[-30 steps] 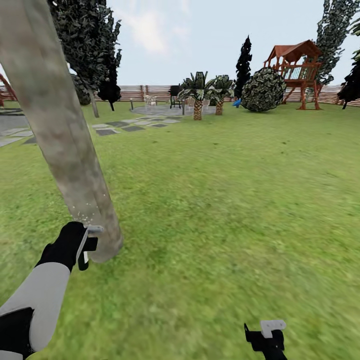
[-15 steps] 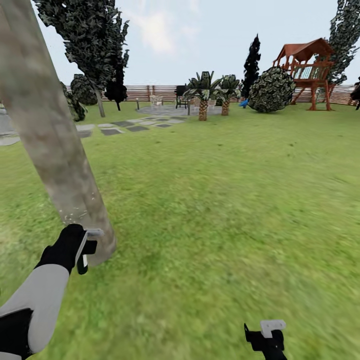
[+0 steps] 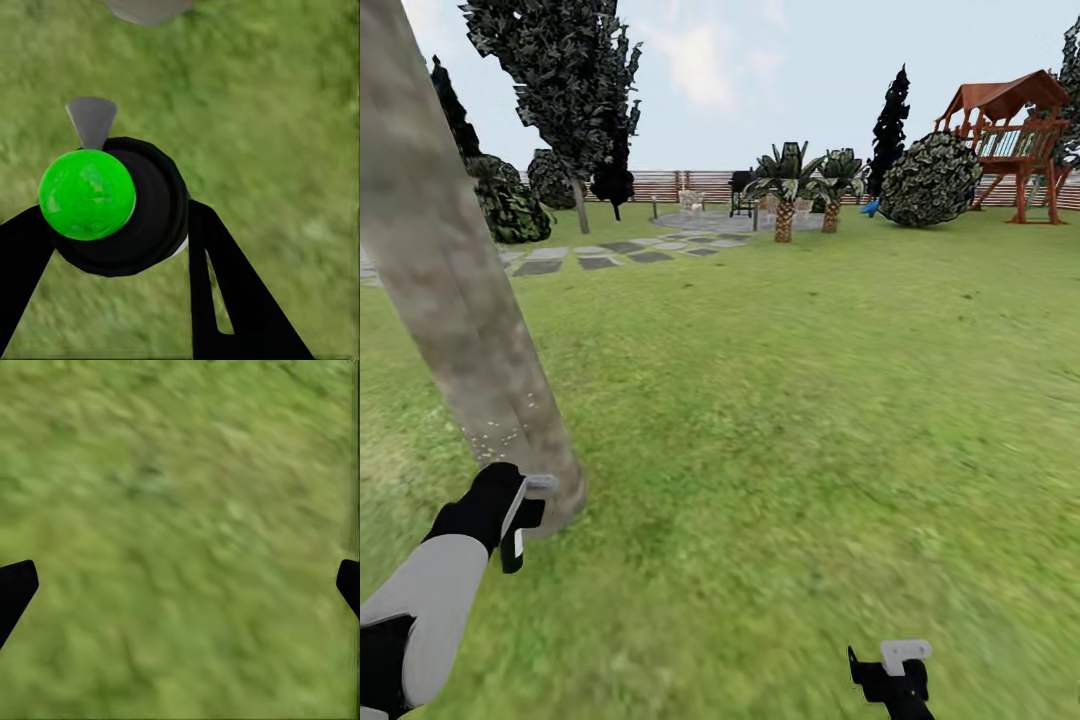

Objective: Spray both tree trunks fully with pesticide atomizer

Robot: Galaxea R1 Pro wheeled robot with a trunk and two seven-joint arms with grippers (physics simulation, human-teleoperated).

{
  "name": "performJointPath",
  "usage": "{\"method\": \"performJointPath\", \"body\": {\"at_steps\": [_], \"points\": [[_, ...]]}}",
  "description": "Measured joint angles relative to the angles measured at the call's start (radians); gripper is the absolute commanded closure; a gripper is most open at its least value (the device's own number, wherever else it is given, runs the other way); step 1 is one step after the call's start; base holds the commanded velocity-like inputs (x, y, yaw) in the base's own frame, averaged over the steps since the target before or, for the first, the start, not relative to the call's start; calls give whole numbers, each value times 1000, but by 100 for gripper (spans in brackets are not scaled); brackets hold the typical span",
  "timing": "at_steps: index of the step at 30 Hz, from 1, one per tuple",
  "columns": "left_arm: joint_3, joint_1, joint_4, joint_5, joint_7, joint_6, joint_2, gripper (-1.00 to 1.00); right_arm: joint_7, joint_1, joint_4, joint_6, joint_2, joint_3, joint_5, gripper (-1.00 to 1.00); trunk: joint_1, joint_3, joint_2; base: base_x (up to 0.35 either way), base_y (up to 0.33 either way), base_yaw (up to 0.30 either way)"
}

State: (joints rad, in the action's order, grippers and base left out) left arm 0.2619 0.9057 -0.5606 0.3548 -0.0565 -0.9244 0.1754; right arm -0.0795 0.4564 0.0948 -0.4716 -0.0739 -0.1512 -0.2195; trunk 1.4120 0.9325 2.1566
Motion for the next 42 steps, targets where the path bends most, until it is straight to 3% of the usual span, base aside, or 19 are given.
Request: {"method": "performJointPath", "body": {"at_steps": [2,4,6,10,12,14,18,20,24,30,42], "points": [[-1,0,8,8,3,1,-17,100,0,0,0,0,0,0,0,-100,0,0,0,180,-240,71],[0,0,11,13,1,2,-16,100,0,0,0,0,0,0,0,-100,0,0,0,181,-239,188],[3,-1,15,20,-2,2,6,100,0,0,0,0,0,0,0,-100,0,0,0,181,-238,248],[6,-25,16,19,-4,3,77,100,0,0,0,0,0,0,0,-100,0,0,0,182,-208,272],[7,-29,18,12,-4,4,90,100,0,0,0,0,0,0,0,-100,0,0,0,63,-59,276],[5,-40,27,-1,-2,23,76,100,0,0,0,0,0,0,0,-100,0,0,0,12,-11,277],[3,-42,24,-3,6,36,2,100,0,0,0,1,0,0,0,-100,0,0,0,3,-2,271],[3,-41,21,9,8,38,-13,100,0,0,0,0,0,0,0,-100,0,0,0,52,-32,124],[6,-41,18,13,8,38,-8,100,0,0,-1,0,-1,0,0,-100,0,0,0,187,-149,26],[5,-41,17,18,8,40,27,100,0,0,-1,0,-1,0,0,-100,0,0,0,226,-189,1],[6,-42,27,17,10,40,30,100,-2,0,0,0,0,0,0,-100,0,0,0,3,-268,150]]}}
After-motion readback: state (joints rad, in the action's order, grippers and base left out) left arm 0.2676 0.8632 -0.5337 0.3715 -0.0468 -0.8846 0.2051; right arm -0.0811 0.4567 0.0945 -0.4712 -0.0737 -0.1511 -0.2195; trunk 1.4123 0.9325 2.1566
